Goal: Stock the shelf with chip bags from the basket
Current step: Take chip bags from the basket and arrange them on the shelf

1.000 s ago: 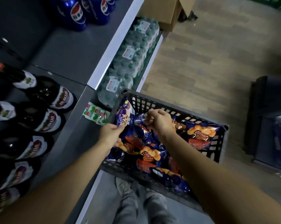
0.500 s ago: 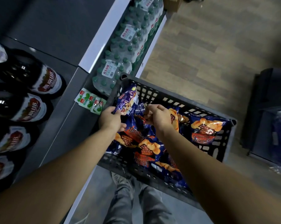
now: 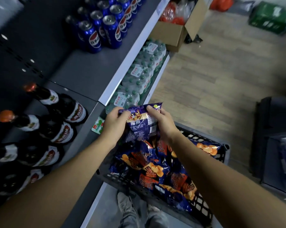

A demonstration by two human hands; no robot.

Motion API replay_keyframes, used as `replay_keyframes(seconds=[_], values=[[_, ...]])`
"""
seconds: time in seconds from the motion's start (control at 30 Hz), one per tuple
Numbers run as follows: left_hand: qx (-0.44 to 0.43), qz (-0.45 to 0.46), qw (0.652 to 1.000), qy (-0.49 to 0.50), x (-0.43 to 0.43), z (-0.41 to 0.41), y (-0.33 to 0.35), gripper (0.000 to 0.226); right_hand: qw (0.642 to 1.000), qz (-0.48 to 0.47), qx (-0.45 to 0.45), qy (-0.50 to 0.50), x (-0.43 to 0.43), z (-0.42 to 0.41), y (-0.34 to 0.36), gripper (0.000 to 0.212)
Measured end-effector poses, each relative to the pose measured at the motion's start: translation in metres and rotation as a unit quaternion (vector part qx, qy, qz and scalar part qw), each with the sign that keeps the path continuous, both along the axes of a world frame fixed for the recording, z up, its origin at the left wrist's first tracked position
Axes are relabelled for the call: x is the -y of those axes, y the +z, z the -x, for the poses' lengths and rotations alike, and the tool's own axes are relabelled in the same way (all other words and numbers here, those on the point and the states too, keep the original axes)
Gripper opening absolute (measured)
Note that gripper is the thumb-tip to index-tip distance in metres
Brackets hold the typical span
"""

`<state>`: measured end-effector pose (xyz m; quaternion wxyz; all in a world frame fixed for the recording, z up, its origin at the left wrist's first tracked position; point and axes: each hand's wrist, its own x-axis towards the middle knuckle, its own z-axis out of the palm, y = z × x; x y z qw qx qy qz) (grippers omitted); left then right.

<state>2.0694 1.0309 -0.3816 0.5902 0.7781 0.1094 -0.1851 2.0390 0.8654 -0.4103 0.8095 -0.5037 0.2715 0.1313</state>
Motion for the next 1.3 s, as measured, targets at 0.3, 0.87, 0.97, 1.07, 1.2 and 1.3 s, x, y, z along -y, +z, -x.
replay_keyframes(seconds=[0.3,0.87,0.97,1.07,1.2,1.3], values=[[0.065,0.072,0.995,-0.031,-0.001,0.007,0.119,0.042,0.990,0.074,0.112,-0.040,-0.005,-0.028,0.124,0.020],[0.297,0.064,0.950,0.071,-0.116,0.044,0.307,0.046,0.948,0.021,0.294,0.122,-0.103,-0.038,0.340,0.050],[0.316,0.059,0.941,0.106,-0.161,0.068,0.329,0.041,0.924,-0.032,0.324,0.201,-0.144,-0.025,0.360,0.045],[0.331,0.052,0.930,0.152,-0.215,0.101,0.345,0.034,0.902,-0.024,0.350,0.250,-0.200,-0.008,0.377,0.033],[0.341,0.042,0.914,0.214,-0.276,0.151,0.355,0.030,0.888,-0.023,0.358,0.289,-0.276,0.019,0.391,0.033],[0.352,0.032,0.899,0.259,-0.317,0.192,0.359,0.030,0.878,-0.038,0.350,0.324,-0.333,0.043,0.395,0.033]])
